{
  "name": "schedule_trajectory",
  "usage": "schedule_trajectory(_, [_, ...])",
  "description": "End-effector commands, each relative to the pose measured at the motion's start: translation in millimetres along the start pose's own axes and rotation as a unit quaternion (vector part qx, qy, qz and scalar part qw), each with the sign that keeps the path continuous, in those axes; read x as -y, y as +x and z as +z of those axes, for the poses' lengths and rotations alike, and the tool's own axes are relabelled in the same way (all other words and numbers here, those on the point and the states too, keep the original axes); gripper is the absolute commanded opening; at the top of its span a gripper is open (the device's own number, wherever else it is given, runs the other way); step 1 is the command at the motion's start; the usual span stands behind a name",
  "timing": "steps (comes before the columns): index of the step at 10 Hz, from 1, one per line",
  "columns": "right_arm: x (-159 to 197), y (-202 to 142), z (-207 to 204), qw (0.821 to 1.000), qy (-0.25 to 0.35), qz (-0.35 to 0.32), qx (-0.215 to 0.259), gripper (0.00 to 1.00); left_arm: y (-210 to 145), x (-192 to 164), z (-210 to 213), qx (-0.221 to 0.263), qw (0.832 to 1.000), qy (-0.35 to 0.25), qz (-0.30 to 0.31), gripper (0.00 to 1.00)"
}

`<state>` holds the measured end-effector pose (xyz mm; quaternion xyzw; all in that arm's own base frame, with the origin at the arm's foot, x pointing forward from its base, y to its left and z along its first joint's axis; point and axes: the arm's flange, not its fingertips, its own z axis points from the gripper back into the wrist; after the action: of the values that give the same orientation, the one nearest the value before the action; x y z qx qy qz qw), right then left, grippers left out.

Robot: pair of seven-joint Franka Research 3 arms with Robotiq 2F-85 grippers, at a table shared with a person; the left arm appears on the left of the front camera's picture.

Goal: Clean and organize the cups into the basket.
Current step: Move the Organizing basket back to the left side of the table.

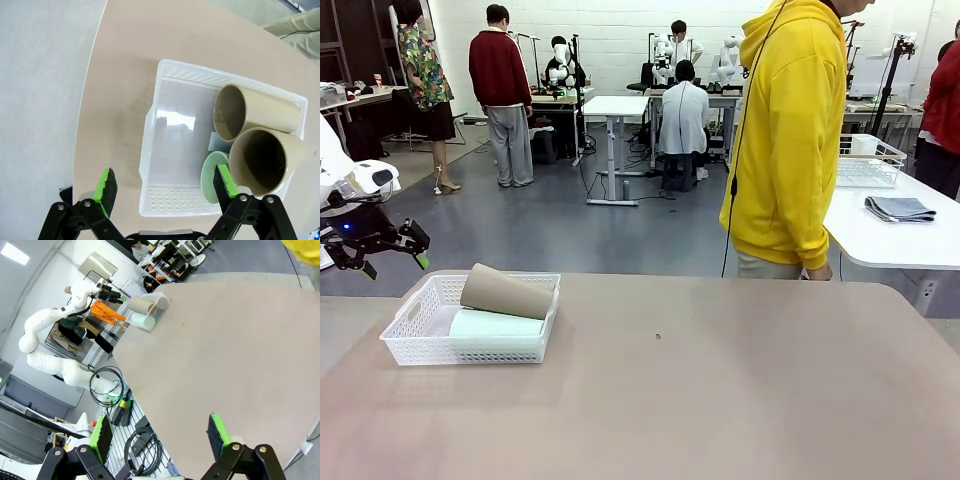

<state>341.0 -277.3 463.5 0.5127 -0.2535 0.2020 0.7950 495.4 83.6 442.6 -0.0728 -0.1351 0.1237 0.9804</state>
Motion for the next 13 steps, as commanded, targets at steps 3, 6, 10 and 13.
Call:
schedule_trajectory(3, [-1, 1, -1, 1.0, 0.002, 0.0, -0.001, 1.0, -6, -57, 61, -0.084, 0.979, -0.18, -0.033, 1.0])
schedule_trajectory(6, [-1, 1, -1, 1.0, 0.002, 0.0, -0.001, 1.0, -11, -153, 127, -0.099, 0.921, -0.372, -0.069, 1.0])
schedule_trajectory(10, [-1, 1, -1, 1.0, 0.002, 0.0, -0.001, 1.0, 22, -233, 115, -0.137, 0.864, -0.482, 0.037, 1.0])
schedule_trajectory(13, [-1, 1, -1, 1.0, 0.002, 0.0, -0.001, 1.0, 0, -231, 95, -0.132, 0.864, -0.486, 0.025, 1.0])
